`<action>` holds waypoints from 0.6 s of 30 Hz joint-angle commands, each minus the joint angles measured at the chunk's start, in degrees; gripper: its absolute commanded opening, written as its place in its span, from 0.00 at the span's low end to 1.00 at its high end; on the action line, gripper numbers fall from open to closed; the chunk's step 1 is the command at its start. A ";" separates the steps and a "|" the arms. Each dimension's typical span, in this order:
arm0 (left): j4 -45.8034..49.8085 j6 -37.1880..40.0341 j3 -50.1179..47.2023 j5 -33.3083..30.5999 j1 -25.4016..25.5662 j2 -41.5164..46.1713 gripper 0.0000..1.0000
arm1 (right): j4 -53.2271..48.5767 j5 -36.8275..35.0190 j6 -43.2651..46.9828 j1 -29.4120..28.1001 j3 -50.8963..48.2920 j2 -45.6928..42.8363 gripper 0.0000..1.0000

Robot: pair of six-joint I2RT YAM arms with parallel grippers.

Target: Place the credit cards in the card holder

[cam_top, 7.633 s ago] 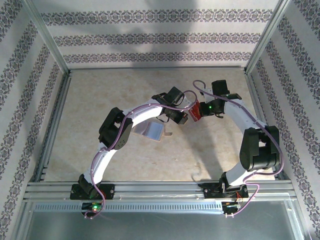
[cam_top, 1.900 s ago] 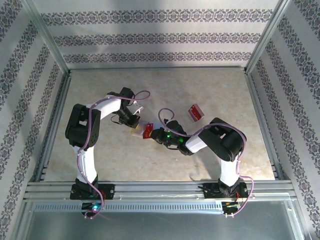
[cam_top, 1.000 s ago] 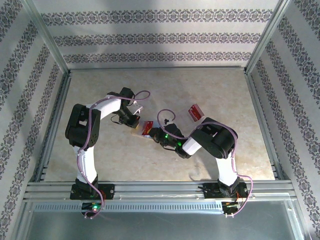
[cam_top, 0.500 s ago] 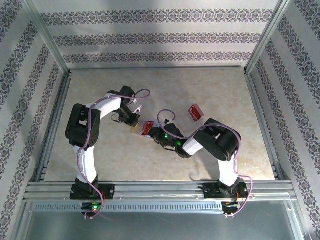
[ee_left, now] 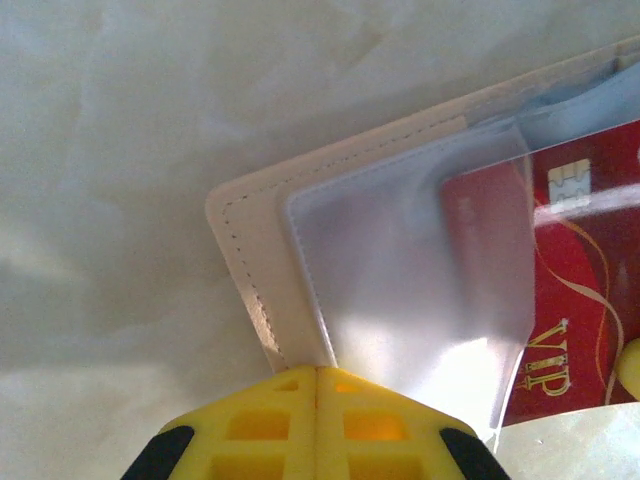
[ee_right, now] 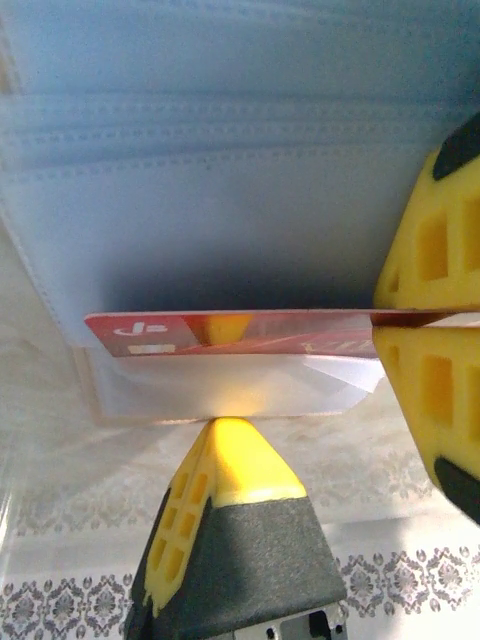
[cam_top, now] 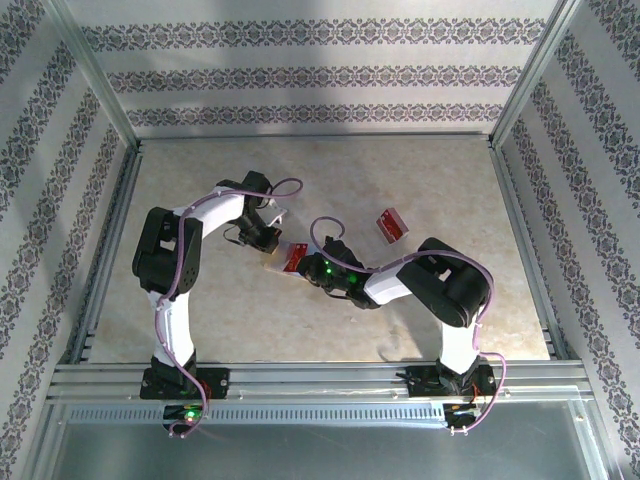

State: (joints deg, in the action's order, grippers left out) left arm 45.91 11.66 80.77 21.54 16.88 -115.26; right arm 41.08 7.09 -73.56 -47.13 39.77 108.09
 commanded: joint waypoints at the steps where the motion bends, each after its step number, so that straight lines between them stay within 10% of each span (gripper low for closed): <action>1: 2.01 1.25 0.23 -0.99 0.52 -2.13 0.06 | -1.59 -0.27 0.61 -0.15 0.40 1.55 0.06; 18: 0.94 1.85 -1.06 -2.35 0.52 -2.95 0.06 | 5.57 -1.67 -3.19 -0.91 0.58 5.67 0.00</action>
State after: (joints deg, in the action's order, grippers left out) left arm 45.84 11.88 80.84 21.37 16.86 -116.11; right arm 48.40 6.68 -76.40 -47.16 39.66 111.35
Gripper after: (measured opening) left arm 0.061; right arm 0.052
